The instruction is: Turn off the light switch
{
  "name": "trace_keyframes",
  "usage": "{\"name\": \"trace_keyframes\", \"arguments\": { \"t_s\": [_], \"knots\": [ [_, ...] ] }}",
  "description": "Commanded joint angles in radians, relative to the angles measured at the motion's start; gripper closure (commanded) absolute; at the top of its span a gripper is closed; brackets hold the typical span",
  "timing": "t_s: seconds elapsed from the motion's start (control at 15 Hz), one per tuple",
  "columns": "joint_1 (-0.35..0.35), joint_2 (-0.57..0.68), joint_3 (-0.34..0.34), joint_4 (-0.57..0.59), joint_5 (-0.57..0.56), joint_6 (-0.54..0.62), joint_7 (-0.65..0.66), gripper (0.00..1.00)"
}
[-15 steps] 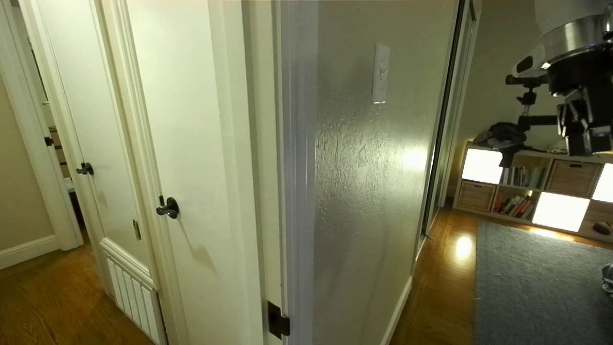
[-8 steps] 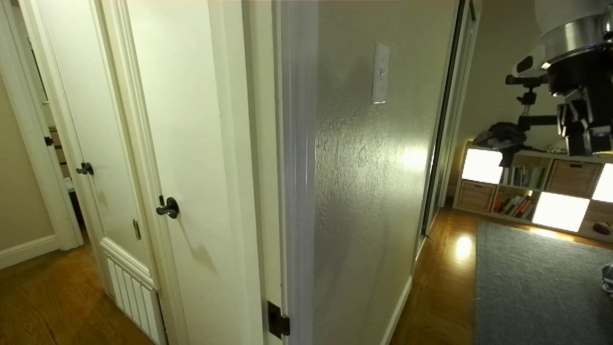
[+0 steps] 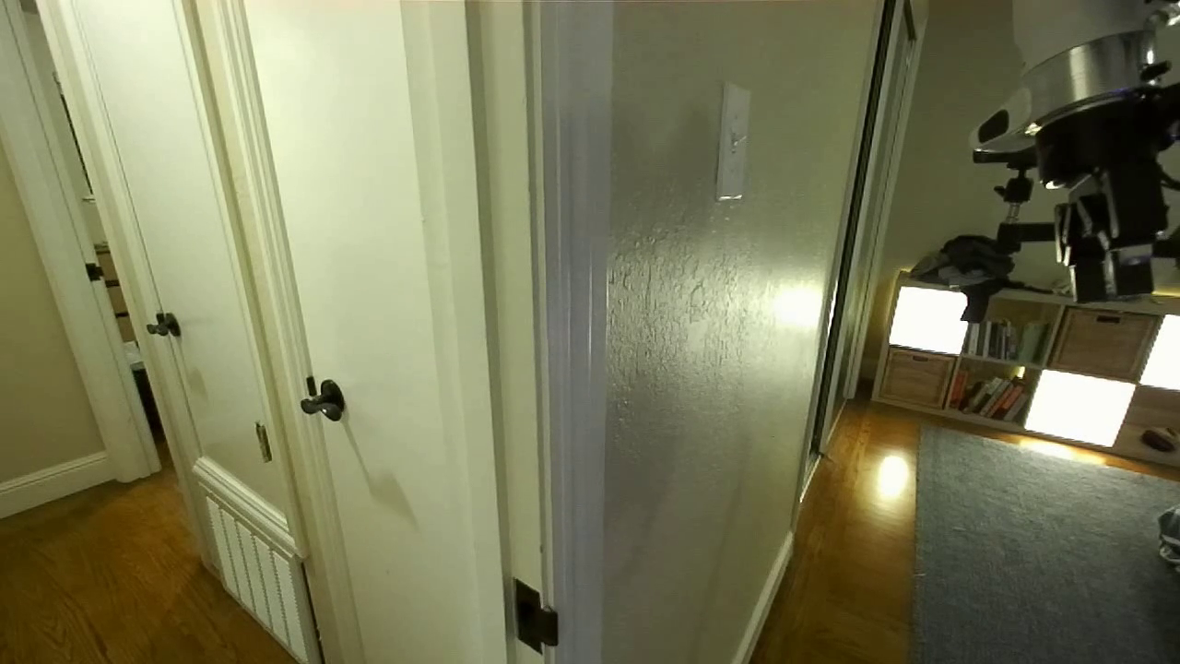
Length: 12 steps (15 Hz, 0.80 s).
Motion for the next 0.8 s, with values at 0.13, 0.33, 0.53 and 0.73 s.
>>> {"name": "trace_keyframes", "arguments": {
  "t_s": [0.13, 0.33, 0.53, 0.73],
  "knots": [
    [-0.004, 0.135, 0.08, 0.117, 0.081, 0.103, 0.058, 0.0],
    [-0.004, 0.19, 0.128, 0.172, 0.082, 0.194, 0.141, 0.0],
    [-0.005, 0.212, 0.163, 0.197, 0.084, 0.288, 0.251, 0.0],
    [-0.011, 0.216, 0.175, 0.199, 0.07, 0.275, 0.231, 0.0]
  ]
}}
